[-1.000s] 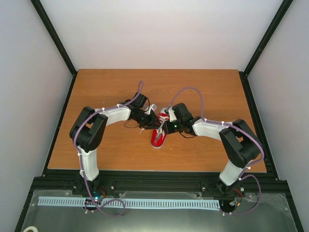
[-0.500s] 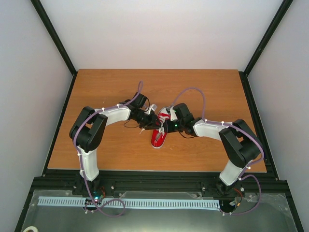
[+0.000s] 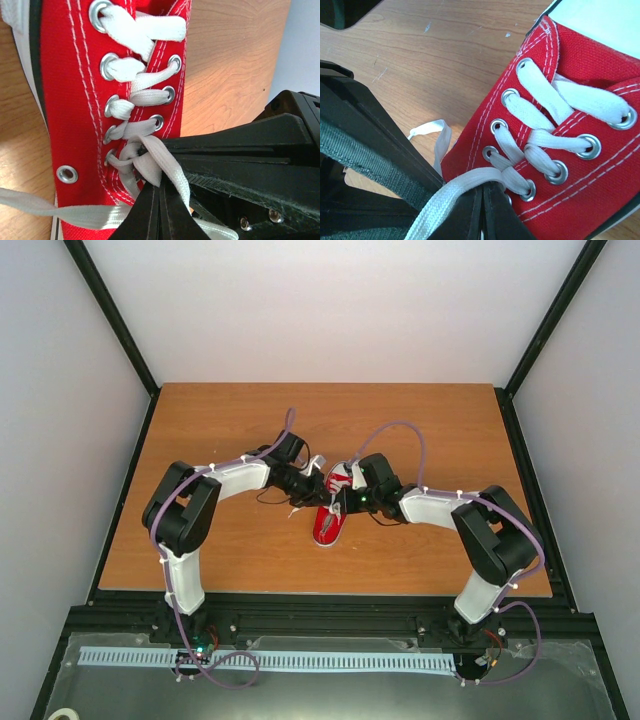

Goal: Tie the shoes

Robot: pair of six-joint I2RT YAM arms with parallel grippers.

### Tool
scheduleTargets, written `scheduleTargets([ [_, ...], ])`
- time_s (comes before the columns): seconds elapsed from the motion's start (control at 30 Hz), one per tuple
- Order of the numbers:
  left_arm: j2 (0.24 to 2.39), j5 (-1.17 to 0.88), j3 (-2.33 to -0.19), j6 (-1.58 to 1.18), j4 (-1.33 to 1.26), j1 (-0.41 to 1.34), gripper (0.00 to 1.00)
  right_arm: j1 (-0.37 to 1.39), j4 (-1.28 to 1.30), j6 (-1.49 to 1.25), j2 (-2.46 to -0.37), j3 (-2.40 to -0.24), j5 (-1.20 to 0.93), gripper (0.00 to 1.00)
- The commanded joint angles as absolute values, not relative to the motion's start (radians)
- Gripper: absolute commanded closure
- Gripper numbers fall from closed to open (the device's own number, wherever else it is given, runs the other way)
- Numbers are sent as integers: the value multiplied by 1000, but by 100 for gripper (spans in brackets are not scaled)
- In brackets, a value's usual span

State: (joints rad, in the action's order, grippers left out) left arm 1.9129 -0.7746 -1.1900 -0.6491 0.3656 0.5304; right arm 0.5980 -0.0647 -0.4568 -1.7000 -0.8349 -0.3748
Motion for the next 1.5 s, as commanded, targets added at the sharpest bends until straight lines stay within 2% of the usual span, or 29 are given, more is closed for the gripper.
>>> scheduleTargets([
  [0.0, 1881, -741, -1199, -657, 330, 538, 99, 614, -97, -443, -1685, -839, -394, 97],
  [0.13, 1870, -706, -1188, -669, 326, 538, 99, 612, -32, -416, -1650, -842, -347, 94],
  [0.53, 1860, -669, -1177, -695, 319, 532, 99, 593, 86, -396, -1481, -773, -249, 64],
  [0.7, 1862, -673, -1177, -703, 309, 531, 99, 594, 83, -369, -1408, -767, -307, 53],
  [0.9, 1862, -676, -1178, -701, 308, 531, 99, 604, 100, -322, -1406, -789, -341, 45],
  [1.0, 1866, -680, -1180, -702, 306, 531, 99, 612, 111, -307, -1457, -821, -348, 46],
  [1.23, 1870, -681, -1187, -707, 304, 531, 99, 631, 95, -299, -1562, -875, -396, 58],
  [1.3, 1871, -680, -1189, -705, 305, 531, 99, 633, 89, -300, -1574, -878, -399, 69],
  [1.4, 1870, -673, -1187, -693, 312, 531, 99, 634, 101, -307, -1578, -889, -363, 96],
  [1.47, 1868, -660, -1190, -673, 327, 531, 99, 632, 119, -315, -1579, -902, -325, 97],
])
